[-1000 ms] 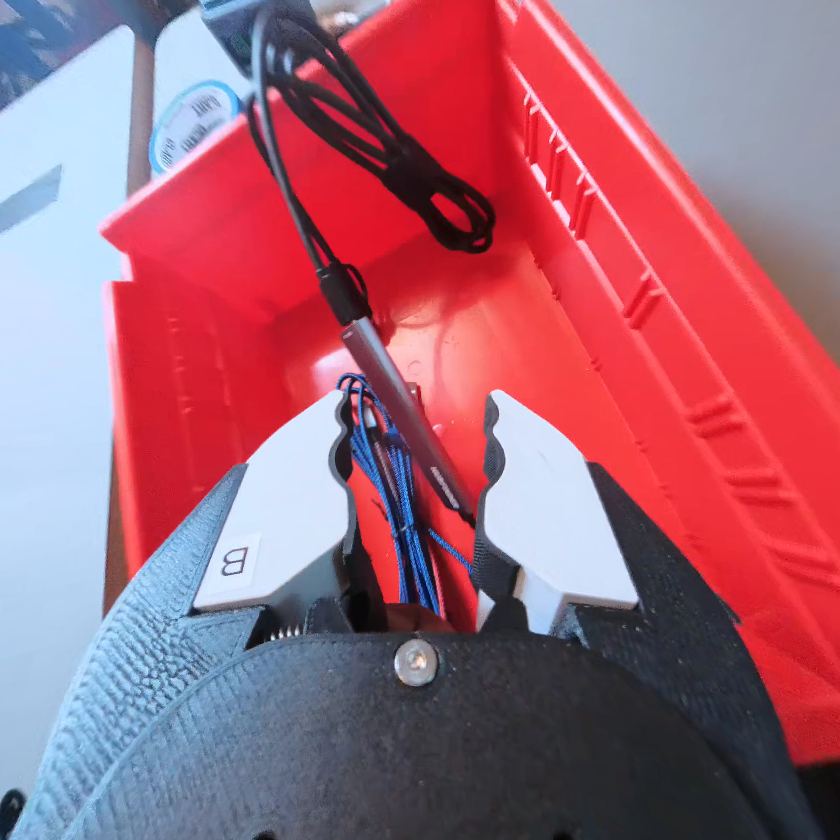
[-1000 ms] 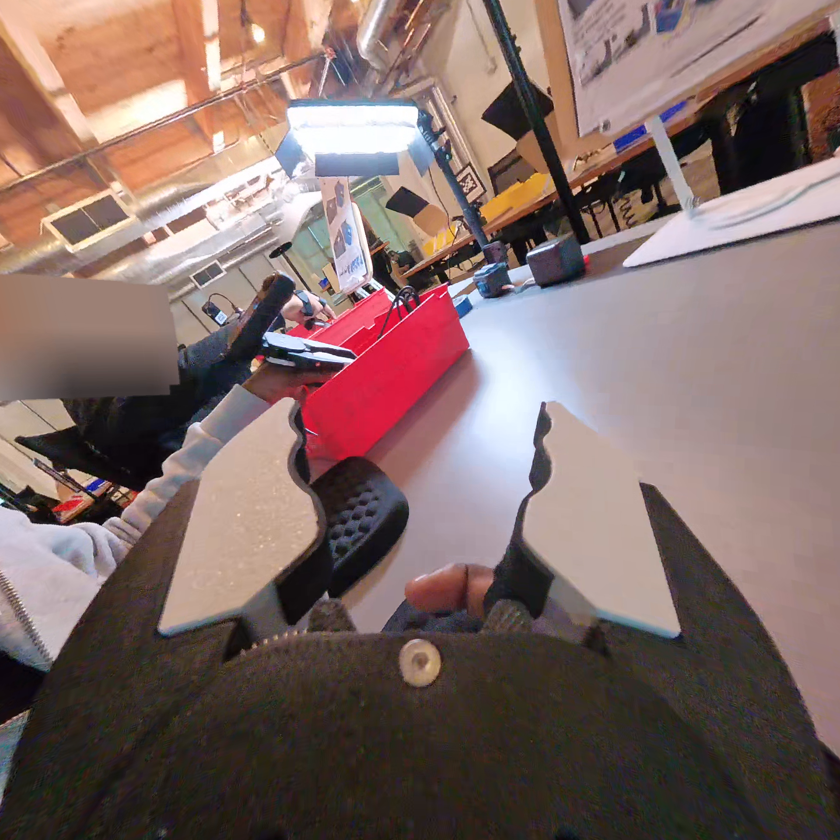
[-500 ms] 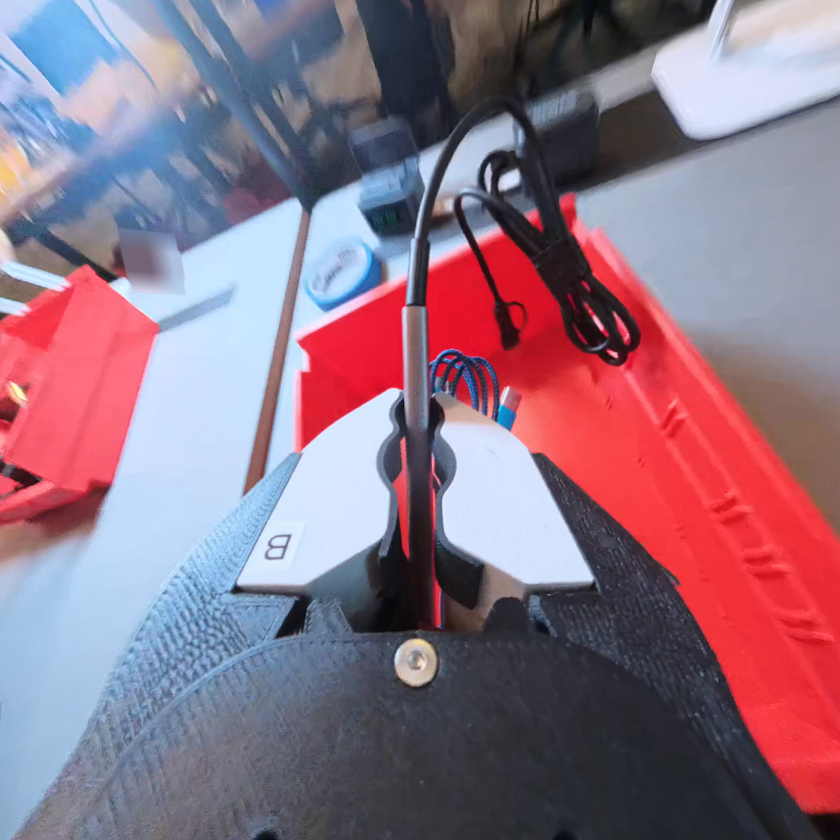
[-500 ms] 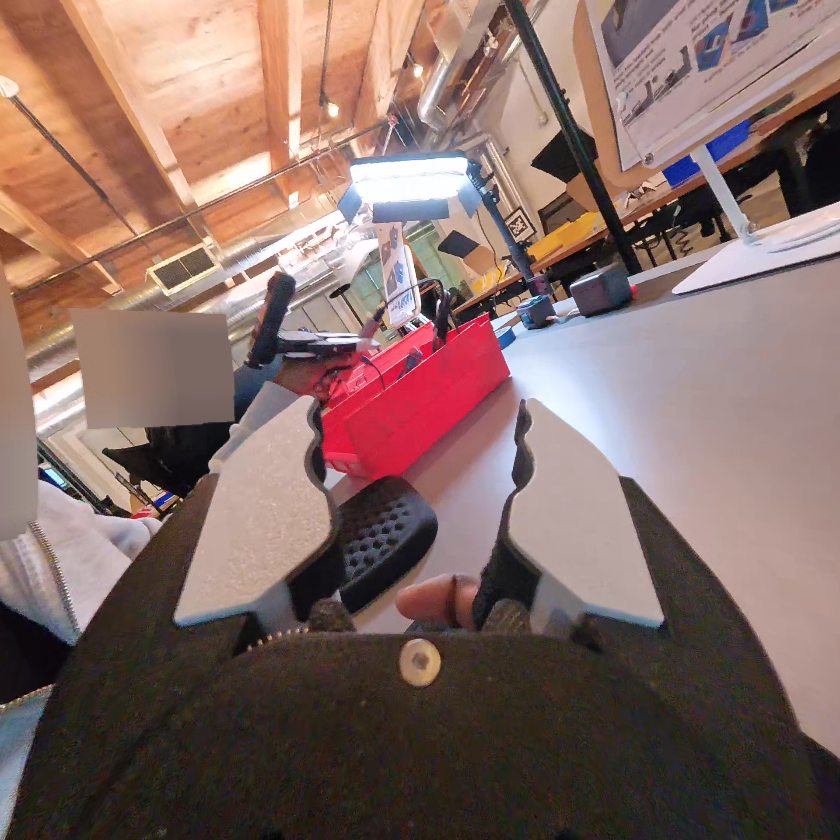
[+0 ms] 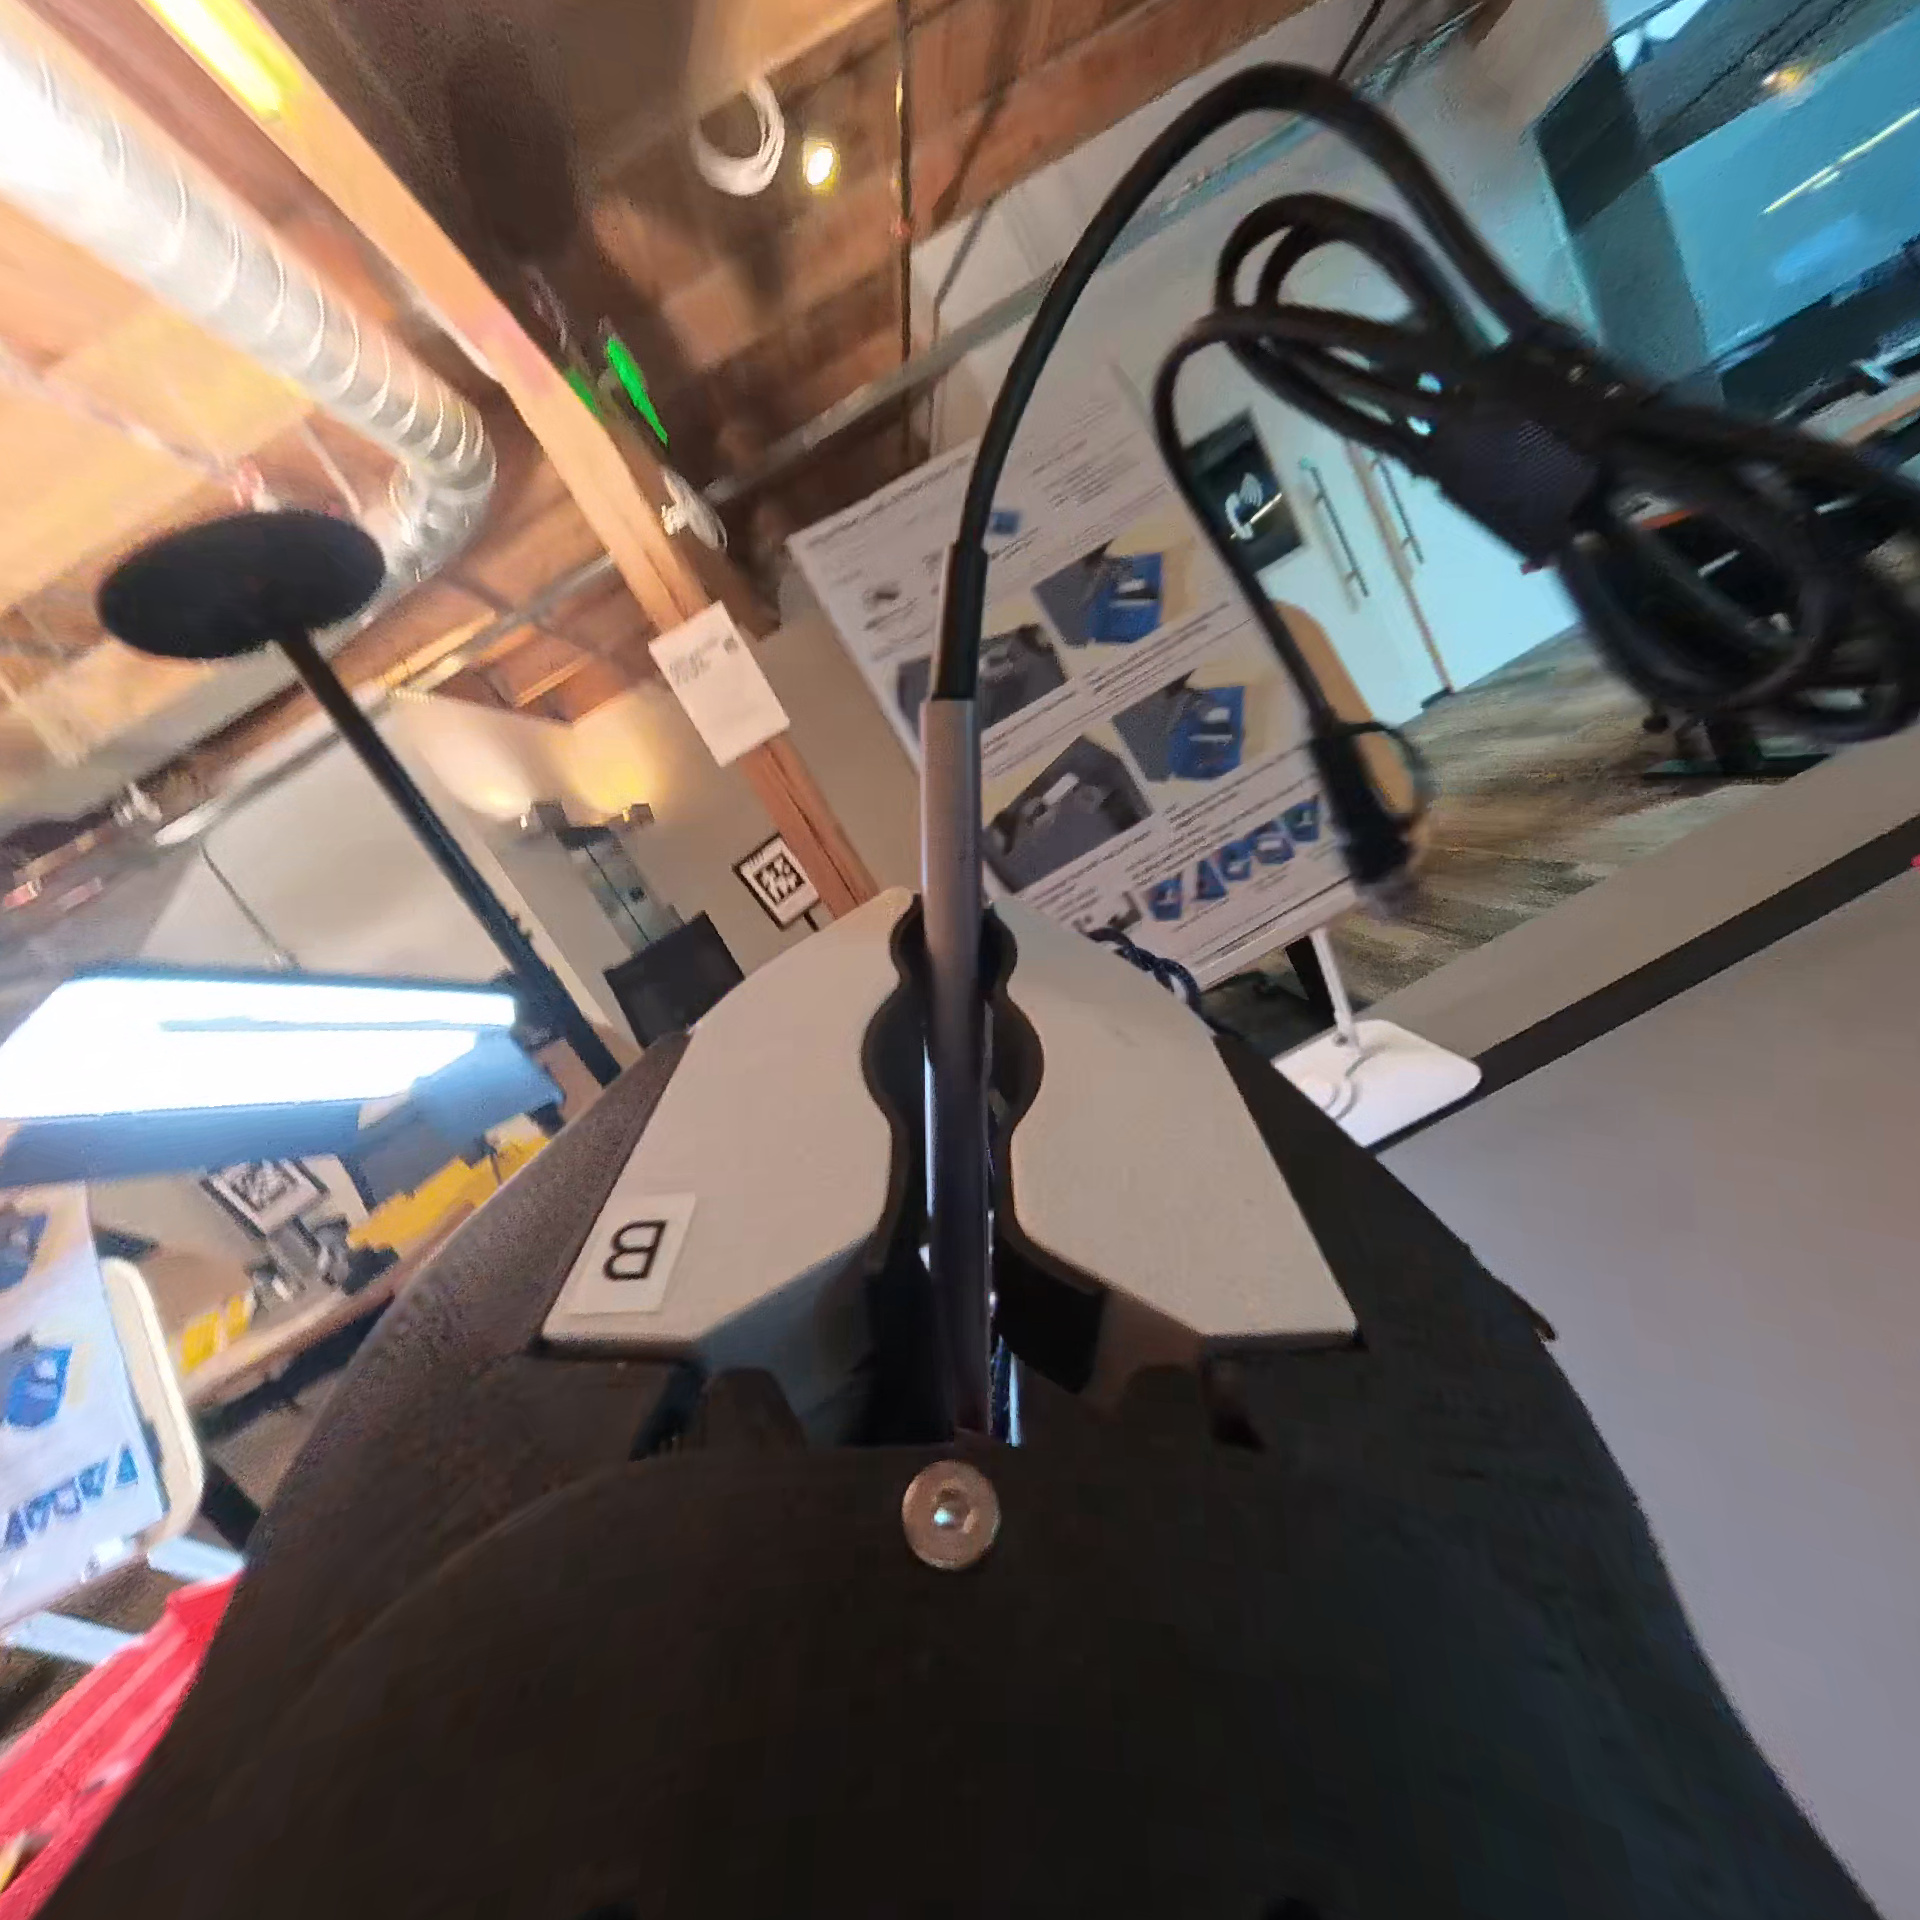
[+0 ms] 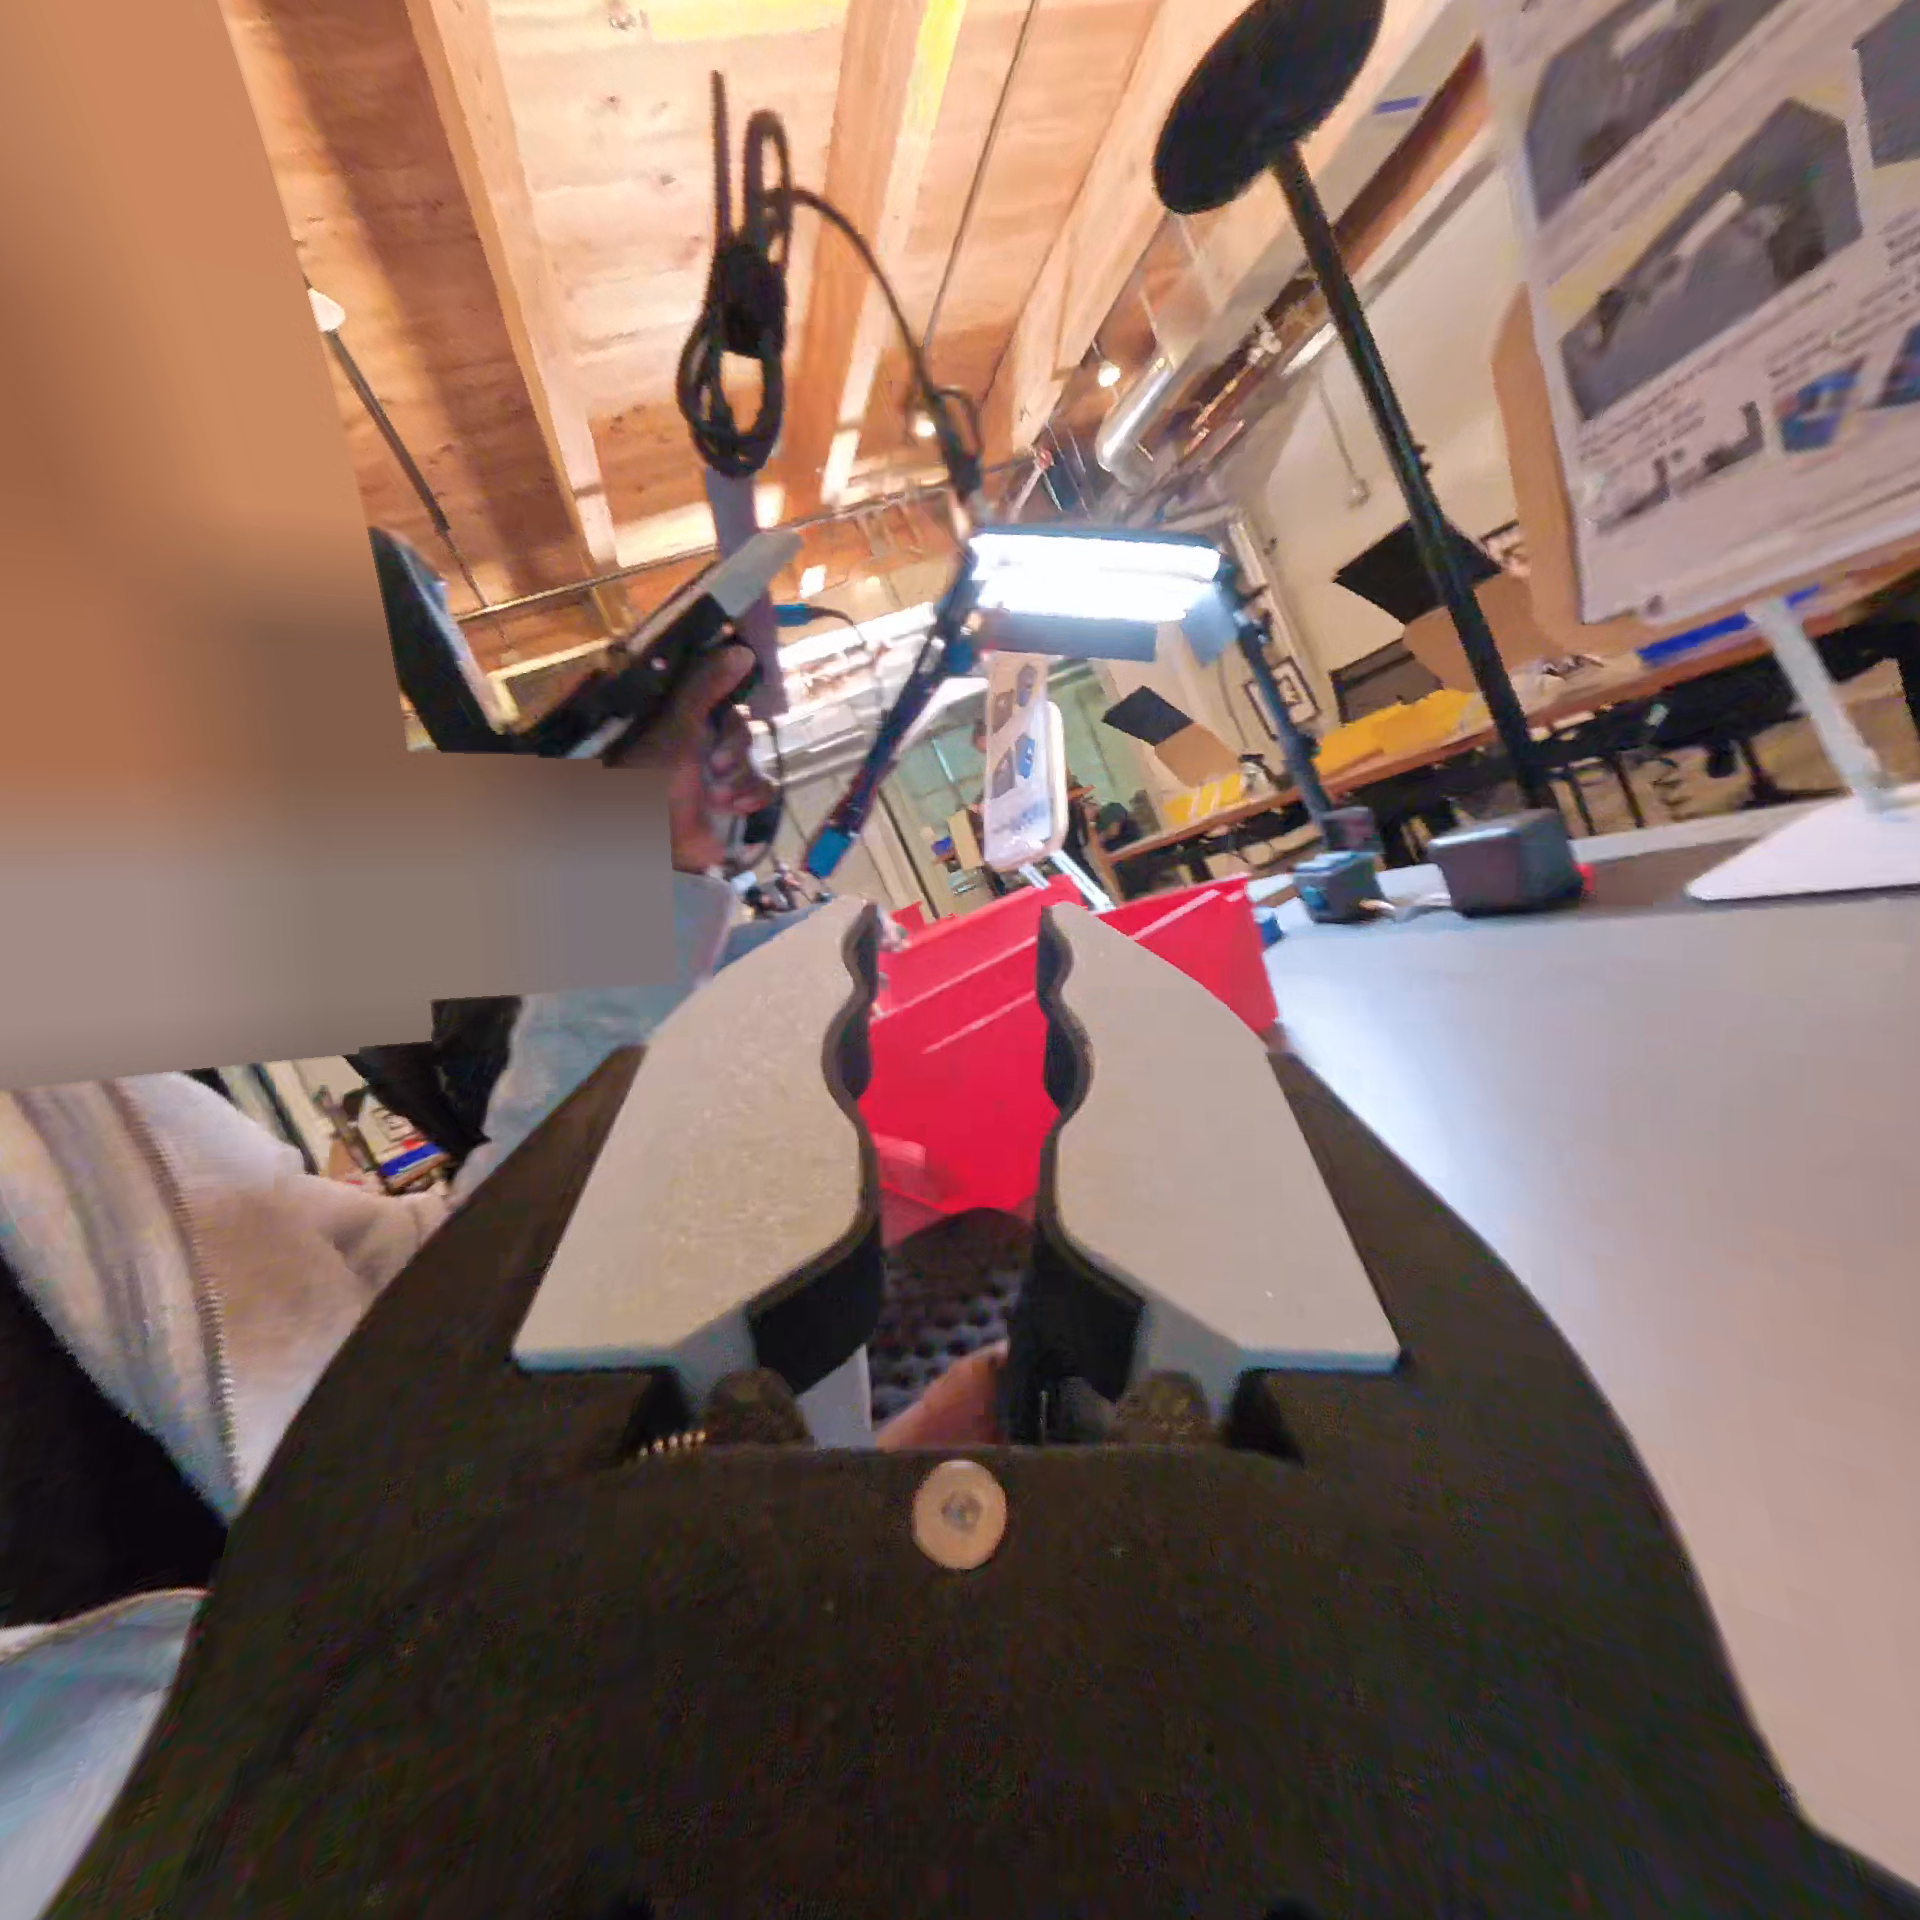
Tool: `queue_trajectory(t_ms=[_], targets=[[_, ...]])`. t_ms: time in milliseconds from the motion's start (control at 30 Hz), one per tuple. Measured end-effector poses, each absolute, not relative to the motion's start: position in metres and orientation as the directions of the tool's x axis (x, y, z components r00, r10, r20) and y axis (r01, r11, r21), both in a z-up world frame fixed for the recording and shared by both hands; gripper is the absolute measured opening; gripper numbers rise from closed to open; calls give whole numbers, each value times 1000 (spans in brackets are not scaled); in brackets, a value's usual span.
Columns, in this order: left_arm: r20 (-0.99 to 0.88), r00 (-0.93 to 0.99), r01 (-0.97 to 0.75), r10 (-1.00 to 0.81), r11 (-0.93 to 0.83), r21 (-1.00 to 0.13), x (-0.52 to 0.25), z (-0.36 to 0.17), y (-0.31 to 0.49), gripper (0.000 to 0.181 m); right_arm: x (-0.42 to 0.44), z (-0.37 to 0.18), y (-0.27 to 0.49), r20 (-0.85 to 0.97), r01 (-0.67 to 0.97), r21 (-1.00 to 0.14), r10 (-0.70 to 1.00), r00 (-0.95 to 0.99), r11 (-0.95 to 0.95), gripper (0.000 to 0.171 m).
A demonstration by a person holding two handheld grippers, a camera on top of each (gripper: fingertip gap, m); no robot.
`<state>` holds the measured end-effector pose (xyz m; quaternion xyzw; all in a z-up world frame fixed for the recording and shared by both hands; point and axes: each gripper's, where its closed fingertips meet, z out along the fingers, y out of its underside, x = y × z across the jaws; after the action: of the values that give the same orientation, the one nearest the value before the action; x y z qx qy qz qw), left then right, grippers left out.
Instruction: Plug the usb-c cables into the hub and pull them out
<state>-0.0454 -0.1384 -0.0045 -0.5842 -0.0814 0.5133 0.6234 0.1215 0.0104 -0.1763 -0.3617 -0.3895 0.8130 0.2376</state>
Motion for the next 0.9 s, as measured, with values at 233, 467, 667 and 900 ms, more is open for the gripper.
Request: queue_trajectory(t_ms=[233, 467, 667, 900], targets=[[-703, 312, -695, 639, -351, -627, 21, -69, -48, 9, 173, -90, -63, -257, -152, -759, 506, -823, -633, 35], [-757, 432, -685, 490, -367, -629, 69, -147, -14, 9, 121, -110, -7, -574, -41, -581, 444, -688, -813, 41], [-719, 543, -619, 434, -372, -692, 78, -182, -16, 9, 95, -140, -11, -593, -41, -645, 534, -602, -763, 12], [-529, 754, -449, 390, -282, -848, 81, -201, -21, 10, 86, -150, -18, -498, -57, -778, 671, -549, -625, 11]])
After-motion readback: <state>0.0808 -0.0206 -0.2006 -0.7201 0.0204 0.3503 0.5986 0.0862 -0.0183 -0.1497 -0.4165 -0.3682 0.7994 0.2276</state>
